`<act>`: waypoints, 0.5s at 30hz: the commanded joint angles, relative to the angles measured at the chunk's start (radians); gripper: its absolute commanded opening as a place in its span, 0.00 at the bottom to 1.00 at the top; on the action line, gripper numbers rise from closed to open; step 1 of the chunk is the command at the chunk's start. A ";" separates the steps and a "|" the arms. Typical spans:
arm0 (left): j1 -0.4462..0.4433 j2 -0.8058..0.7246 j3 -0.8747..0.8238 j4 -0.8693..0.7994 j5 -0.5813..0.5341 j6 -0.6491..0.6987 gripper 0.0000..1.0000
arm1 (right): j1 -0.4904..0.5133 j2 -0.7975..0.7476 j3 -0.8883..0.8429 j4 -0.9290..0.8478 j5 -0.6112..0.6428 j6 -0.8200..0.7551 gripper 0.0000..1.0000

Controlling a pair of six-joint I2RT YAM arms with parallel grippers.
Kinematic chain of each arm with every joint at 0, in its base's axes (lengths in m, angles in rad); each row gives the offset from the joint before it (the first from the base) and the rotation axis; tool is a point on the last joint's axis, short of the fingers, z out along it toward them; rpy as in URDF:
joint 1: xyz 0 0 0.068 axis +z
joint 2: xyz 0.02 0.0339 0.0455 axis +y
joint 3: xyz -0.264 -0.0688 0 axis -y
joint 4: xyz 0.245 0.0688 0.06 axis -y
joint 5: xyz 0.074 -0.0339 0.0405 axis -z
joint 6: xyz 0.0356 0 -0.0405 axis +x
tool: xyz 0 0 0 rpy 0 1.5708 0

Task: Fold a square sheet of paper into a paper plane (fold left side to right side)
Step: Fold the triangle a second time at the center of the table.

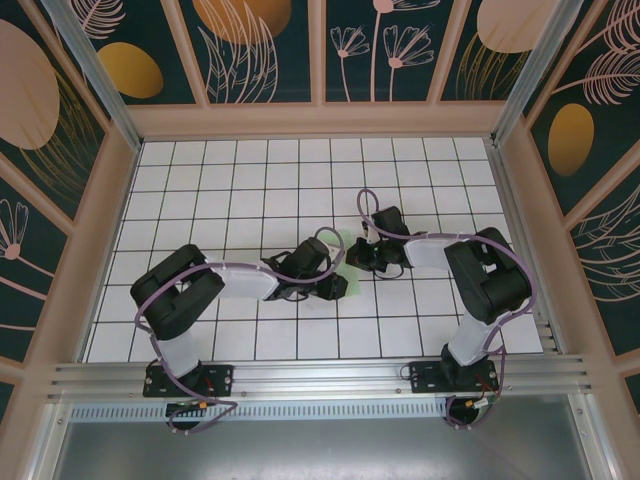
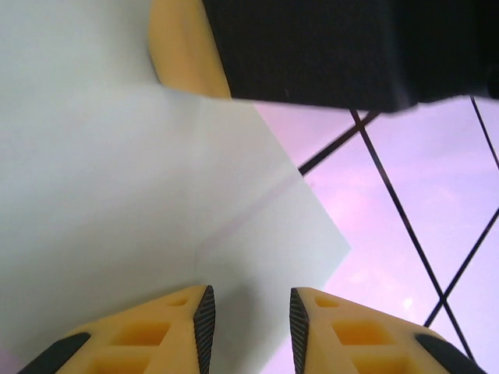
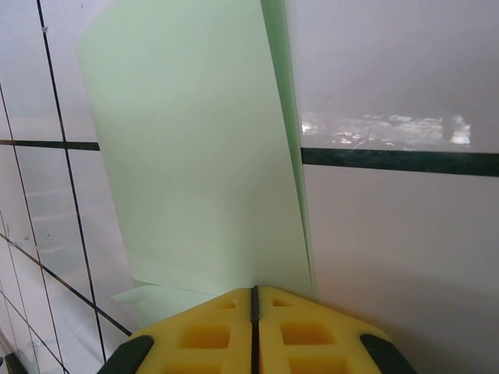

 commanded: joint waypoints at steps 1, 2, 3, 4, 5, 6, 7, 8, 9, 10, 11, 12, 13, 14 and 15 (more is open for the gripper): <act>-0.009 -0.030 -0.028 -0.106 0.061 0.073 0.34 | 0.004 0.049 -0.022 -0.055 0.049 -0.014 0.11; -0.008 -0.032 -0.028 -0.114 0.059 0.075 0.34 | 0.004 0.050 -0.022 -0.055 0.050 -0.014 0.11; -0.008 -0.033 -0.033 -0.119 0.055 0.076 0.34 | 0.004 0.050 -0.022 -0.056 0.050 -0.013 0.11; -0.009 -0.036 -0.039 -0.121 0.052 0.073 0.34 | 0.004 0.050 -0.022 -0.056 0.050 -0.013 0.11; -0.009 -0.038 -0.047 -0.120 0.054 0.070 0.34 | 0.005 0.049 -0.022 -0.056 0.050 -0.013 0.11; -0.008 -0.038 -0.058 -0.114 0.054 0.064 0.33 | 0.005 0.049 -0.021 -0.057 0.050 -0.013 0.11; -0.009 -0.041 -0.068 -0.106 0.055 0.055 0.33 | 0.005 0.048 -0.022 -0.058 0.051 -0.012 0.11; -0.009 -0.045 -0.079 -0.100 0.056 0.049 0.33 | 0.005 0.047 -0.022 -0.059 0.051 -0.013 0.11; -0.010 -0.047 -0.090 -0.093 0.057 0.042 0.33 | 0.006 0.047 -0.022 -0.060 0.051 -0.013 0.11; -0.014 -0.053 -0.102 -0.085 0.058 0.036 0.33 | 0.006 0.046 -0.022 -0.059 0.053 -0.013 0.11; -0.015 -0.057 -0.110 -0.080 0.061 0.032 0.32 | 0.005 0.049 -0.022 -0.059 0.053 -0.013 0.11; -0.019 -0.061 -0.118 -0.080 0.061 0.029 0.32 | 0.005 0.049 -0.021 -0.060 0.053 -0.013 0.11; -0.022 -0.064 -0.123 -0.079 0.064 0.026 0.32 | 0.006 0.049 -0.021 -0.059 0.051 -0.013 0.11; -0.026 -0.065 -0.128 -0.078 0.068 0.027 0.32 | 0.006 0.051 -0.021 -0.058 0.051 -0.013 0.11; -0.031 -0.065 -0.132 -0.081 0.069 0.027 0.32 | 0.005 0.052 -0.021 -0.058 0.051 -0.013 0.11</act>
